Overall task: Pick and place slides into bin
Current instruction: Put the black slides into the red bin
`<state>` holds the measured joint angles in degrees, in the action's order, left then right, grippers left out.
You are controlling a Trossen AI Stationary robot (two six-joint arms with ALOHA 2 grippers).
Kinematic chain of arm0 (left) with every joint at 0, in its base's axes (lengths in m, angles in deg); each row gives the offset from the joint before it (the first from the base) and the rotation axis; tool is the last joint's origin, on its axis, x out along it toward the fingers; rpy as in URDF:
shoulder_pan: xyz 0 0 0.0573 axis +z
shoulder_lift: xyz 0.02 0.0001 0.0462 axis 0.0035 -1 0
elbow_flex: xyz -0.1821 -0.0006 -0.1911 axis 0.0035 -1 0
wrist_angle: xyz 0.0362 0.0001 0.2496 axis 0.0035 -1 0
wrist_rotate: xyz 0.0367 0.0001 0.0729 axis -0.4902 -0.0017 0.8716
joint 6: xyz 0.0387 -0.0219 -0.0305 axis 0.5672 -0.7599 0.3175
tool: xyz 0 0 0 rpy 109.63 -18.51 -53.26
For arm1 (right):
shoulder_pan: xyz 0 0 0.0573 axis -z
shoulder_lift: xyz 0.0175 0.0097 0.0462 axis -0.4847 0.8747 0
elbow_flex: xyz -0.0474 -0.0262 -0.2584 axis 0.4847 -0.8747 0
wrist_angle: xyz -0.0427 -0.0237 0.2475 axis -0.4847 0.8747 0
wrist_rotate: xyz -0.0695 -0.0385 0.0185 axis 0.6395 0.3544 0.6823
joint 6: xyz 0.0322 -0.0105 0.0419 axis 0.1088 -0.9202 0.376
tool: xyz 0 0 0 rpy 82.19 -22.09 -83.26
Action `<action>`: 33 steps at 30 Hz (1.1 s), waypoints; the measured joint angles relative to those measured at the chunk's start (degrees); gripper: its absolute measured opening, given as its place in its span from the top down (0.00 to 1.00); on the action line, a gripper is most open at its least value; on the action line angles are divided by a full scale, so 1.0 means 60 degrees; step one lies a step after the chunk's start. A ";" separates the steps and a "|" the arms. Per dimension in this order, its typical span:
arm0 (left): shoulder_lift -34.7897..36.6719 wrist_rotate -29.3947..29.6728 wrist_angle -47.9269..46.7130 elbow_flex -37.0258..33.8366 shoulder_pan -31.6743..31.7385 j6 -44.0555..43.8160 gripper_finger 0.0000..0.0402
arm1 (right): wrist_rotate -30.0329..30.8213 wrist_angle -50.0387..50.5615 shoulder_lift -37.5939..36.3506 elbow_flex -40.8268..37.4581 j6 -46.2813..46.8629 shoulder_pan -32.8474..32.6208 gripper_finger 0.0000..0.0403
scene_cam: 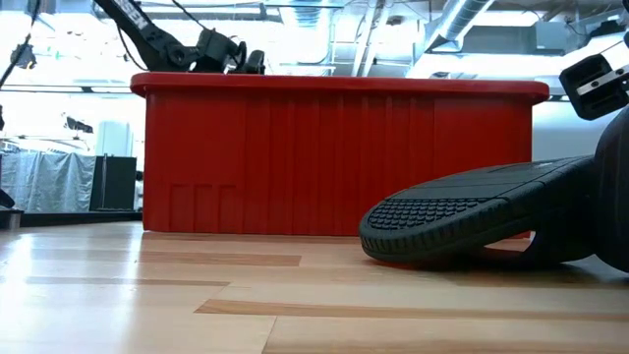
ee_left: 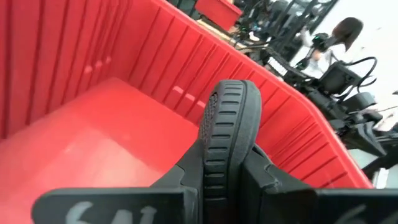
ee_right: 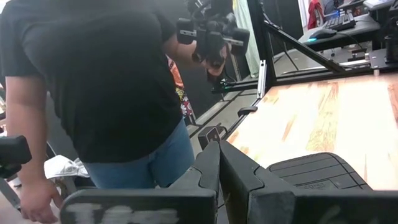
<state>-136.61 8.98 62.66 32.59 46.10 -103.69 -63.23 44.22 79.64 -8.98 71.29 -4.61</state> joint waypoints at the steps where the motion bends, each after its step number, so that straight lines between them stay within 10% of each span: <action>1: -0.0127 -0.0023 0.0176 0.0000 -0.0026 -0.0131 0.91 | 0.0000 0.0000 0.0000 -0.0004 0.0000 0.0000 1.00; 33: -0.0302 0.0196 -0.1229 0.0827 0.0017 0.1042 0.91 | -0.0007 0.0000 0.0000 0.0000 0.0000 0.0000 1.00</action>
<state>-138.42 10.15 55.29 37.55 46.20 -97.43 -63.28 44.22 79.64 -8.98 71.28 -4.61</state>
